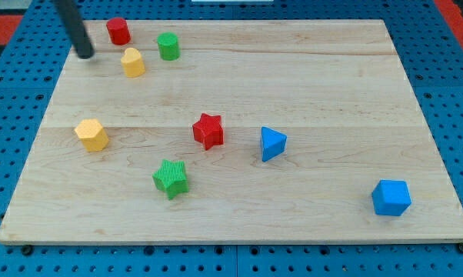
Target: Push the yellow heart slightly right
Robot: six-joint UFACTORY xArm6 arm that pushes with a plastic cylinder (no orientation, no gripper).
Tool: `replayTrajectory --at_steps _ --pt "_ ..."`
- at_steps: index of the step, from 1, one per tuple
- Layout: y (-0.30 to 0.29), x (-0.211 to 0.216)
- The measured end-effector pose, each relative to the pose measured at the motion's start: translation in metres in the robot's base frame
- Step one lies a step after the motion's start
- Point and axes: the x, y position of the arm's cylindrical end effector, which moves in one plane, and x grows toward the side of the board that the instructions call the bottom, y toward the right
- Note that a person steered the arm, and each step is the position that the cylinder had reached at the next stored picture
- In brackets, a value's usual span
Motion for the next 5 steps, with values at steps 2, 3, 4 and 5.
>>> replayTrajectory --at_steps 2,3,4,5 --pt "0.098 0.051" --pt "0.139 0.044" --pt "0.161 0.040" --pt "0.165 0.040"
